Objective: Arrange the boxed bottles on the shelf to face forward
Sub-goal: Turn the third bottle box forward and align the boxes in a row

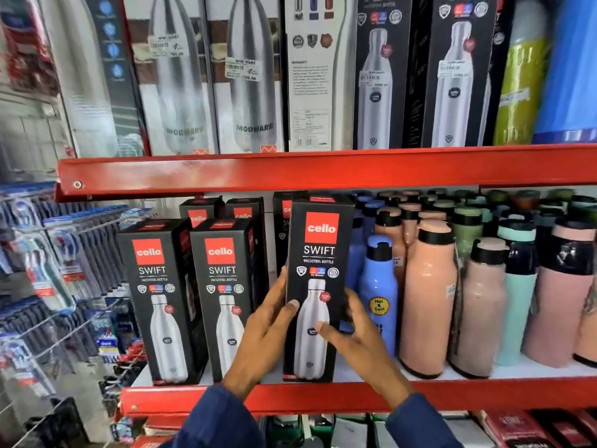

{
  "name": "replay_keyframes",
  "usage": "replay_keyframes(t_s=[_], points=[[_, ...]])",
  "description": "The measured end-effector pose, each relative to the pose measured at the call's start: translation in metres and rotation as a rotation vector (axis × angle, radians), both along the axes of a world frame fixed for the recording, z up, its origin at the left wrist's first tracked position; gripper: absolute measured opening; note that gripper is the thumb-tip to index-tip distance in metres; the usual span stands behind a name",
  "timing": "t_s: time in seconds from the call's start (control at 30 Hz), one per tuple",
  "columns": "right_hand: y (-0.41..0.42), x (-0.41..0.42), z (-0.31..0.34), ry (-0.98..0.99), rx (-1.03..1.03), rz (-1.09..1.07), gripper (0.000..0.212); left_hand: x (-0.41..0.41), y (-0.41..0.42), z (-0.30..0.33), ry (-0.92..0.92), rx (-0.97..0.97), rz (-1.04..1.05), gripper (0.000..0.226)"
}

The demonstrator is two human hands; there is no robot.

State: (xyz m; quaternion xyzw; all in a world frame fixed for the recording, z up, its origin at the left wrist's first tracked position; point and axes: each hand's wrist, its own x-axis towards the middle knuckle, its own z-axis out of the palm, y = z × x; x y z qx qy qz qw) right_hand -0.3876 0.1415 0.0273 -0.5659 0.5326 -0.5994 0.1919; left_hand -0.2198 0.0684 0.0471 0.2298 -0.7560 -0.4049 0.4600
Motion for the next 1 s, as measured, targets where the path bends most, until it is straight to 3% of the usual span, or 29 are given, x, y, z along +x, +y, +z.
replay_keyframes(t_s=[0.4, 1.0], points=[[-0.026, 0.007, -0.023, 0.096, 0.066, -0.111, 0.075, -0.004, -0.026, -0.039, -0.157, -0.078, 0.184, 0.060], [-0.028, 0.015, -0.037, 0.096, 0.069, -0.093, 0.075, -0.001, -0.020, -0.054, -0.147, -0.087, 0.275, 0.051]])
